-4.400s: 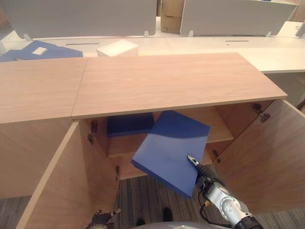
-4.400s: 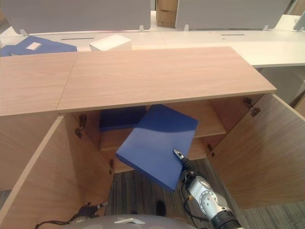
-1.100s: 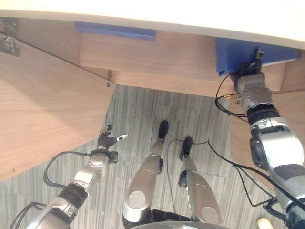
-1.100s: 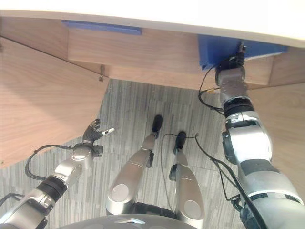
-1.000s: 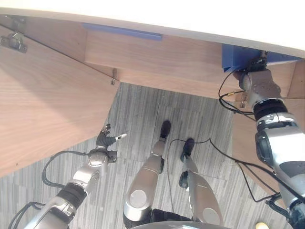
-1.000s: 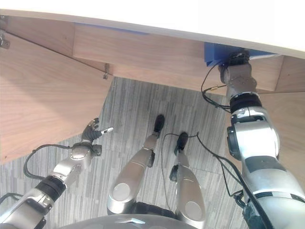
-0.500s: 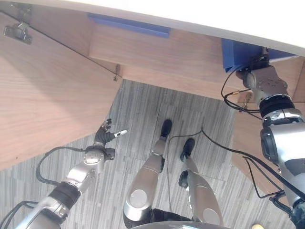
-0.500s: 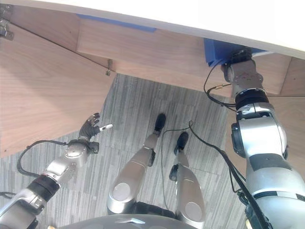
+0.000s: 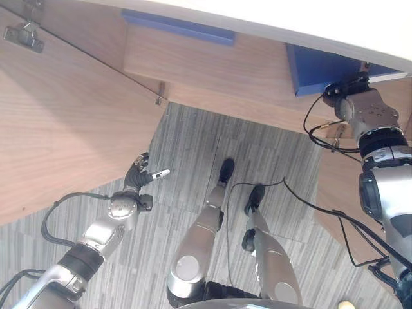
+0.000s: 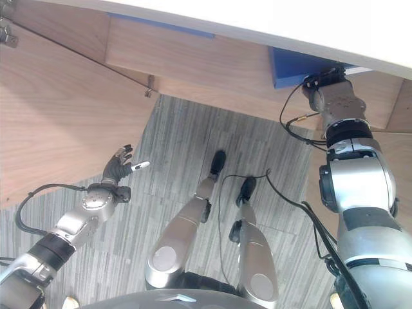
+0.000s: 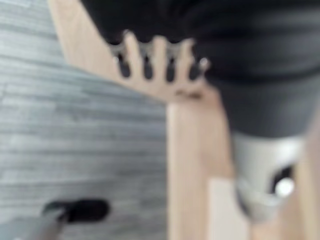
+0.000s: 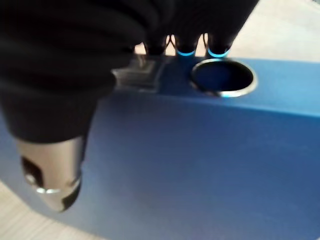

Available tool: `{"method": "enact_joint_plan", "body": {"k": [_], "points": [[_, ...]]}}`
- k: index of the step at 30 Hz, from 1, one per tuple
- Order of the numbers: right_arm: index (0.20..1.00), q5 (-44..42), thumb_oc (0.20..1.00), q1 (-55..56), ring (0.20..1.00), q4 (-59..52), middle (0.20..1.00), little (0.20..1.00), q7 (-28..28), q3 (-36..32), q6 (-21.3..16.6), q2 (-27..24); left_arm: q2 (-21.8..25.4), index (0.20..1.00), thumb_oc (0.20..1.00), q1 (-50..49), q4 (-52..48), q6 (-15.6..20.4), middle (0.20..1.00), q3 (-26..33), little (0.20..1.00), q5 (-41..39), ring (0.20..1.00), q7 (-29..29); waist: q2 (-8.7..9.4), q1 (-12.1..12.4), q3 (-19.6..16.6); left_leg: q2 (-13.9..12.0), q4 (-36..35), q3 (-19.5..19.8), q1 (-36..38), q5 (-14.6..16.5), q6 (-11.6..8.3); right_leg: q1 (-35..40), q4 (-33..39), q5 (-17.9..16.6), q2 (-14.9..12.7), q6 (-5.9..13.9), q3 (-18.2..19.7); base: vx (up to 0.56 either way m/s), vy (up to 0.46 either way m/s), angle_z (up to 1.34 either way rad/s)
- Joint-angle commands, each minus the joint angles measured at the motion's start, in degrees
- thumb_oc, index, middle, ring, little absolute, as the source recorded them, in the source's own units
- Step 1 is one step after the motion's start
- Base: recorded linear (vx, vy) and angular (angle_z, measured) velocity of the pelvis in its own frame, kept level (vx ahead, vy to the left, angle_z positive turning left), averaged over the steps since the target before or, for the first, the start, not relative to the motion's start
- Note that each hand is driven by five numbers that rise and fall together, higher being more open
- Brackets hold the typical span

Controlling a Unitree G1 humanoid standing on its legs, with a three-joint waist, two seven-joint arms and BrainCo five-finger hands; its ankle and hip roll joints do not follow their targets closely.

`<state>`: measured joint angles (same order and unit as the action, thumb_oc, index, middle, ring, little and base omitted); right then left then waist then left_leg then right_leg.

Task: Put the empty folder in the office cabinet

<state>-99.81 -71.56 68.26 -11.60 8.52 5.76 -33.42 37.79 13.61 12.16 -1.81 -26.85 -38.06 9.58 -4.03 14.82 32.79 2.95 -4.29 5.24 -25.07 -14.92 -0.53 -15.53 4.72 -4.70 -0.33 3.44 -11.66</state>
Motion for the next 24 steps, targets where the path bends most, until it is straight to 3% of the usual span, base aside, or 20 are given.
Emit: {"method": "enact_joint_plan", "body": {"k": [1,3,4,8,16,24], "points": [[1.0,-1.4,1.0,-3.8,1.0,-0.4,1.0,1.0,1.2,2.1,1.2,-4.9,2.2,1.0,1.0,-3.0,-2.2,1.3,1.0,0.8,1.0,-1.1,1.0,0.2,1.85,0.1,-3.0,-1.5,-0.7,0.4,3.8,7.2,-1.03,-1.3,0.3,-5.1,-7.2,4.99,-0.4,0.0,0.0,0.0],[1.0,-1.4,1.0,-3.8,1.0,-0.4,1.0,1.0,1.2,2.1,1.2,-4.9,2.2,1.0,1.0,-3.0,-2.2,1.3,1.0,0.8,1.0,-1.1,1.0,0.2,1.85,0.1,-3.0,-1.5,-0.7,0.4,3.8,7.2,-1.03,-1.3,0.3,-5.1,-7.2,4.99,-0.4,0.0,-0.019,-0.01],[1.0,-1.5,1.0,-3.7,1.0,0.8,1.0,1.0,1.8,1.9,4.6,-5.7,2.8,1.0,1.0,-2.8,-2.6,1.7,1.0,1.1,1.0,-1.5,1.0,-0.1,2.03,0.0,-3.0,-1.7,-0.7,0.4,3.7,7.2,-1.08,-1.3,0.3,-5.1,-7.1,5.14,-0.4,-0.01,-0.048,-0.02],[1.0,-1.7,1.0,-4.1,1.0,2.2,1.0,1.0,0.8,1.9,6.9,-6.5,3.7,1.0,1.0,-2.5,-3.8,0.9,1.0,1.3,1.0,-2.3,1.0,0.1,2.15,0.1,-3.0,-1.9,-0.7,0.4,3.6,7.1,-1.24,-1.4,0.3,-5.2,-7.1,5.25,-0.5,0.0,-0.018,0.01],[1.0,-1.4,1.0,-3.9,1.0,4.1,1.0,1.0,-5.2,2.1,10.1,-6.8,4.1,1.0,1.0,-2.2,-4.6,0.8,1.0,1.4,1.0,-3.0,1.0,0.8,2.3,0.1,-3.0,-2.1,-0.7,0.2,3.2,6.9,-1.42,-1.7,0.3,-5.4,-7.0,5.33,-0.4,0.0,0.0,0.0],[1.0,-3.6,1.0,-4.5,1.0,5.3,1.0,1.0,-7.0,2.6,11.6,-7.1,4.5,1.0,1.0,-1.3,-5.1,0.7,1.0,1.1,1.0,-3.3,1.0,1.0,2.29,0.2,-3.0,-2.0,-0.7,0.3,2.8,6.7,-1.5,-2.0,0.3,-5.6,-7.1,5.43,-0.5,0.0,0.0,0.0]]}}
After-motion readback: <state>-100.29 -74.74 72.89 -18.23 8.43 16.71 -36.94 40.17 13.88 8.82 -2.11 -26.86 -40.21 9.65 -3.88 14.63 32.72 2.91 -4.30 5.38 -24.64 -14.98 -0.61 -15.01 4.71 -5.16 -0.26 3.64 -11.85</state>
